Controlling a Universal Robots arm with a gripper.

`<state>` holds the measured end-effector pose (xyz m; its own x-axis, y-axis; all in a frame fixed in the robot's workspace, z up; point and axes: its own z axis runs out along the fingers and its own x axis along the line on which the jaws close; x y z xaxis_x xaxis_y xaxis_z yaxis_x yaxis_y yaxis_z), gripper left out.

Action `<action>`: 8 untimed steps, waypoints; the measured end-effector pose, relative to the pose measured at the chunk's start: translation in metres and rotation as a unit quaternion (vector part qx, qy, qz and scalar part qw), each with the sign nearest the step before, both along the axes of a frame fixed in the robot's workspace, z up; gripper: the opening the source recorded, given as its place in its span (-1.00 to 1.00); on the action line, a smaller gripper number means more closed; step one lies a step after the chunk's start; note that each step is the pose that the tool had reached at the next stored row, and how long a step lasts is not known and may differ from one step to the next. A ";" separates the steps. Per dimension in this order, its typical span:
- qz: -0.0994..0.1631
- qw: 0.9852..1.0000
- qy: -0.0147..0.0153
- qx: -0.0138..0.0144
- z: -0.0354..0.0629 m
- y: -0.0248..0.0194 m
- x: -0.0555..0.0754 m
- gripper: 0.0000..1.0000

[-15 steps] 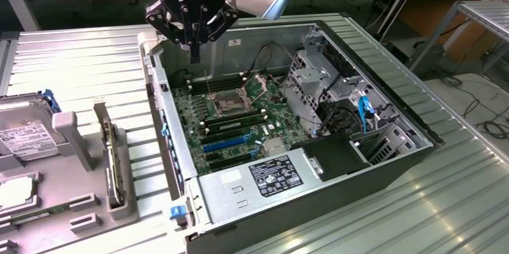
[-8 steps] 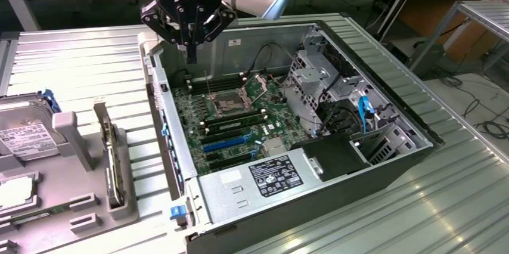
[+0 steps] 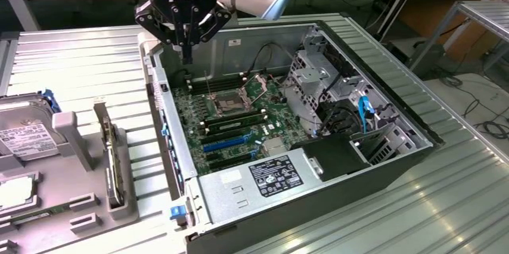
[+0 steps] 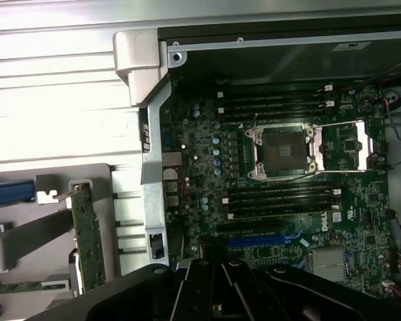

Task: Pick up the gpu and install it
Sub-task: 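Reach for the gpu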

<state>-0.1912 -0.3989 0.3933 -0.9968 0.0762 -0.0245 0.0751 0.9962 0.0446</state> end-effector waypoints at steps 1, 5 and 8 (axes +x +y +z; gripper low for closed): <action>0.000 1.000 0.000 0.000 0.0000 0.0000 -0.001 -0.79; 0.000 1.000 0.000 0.000 0.0000 0.0000 -0.005 -0.79; 0.000 1.000 0.000 0.000 0.0000 0.0000 -0.009 -0.79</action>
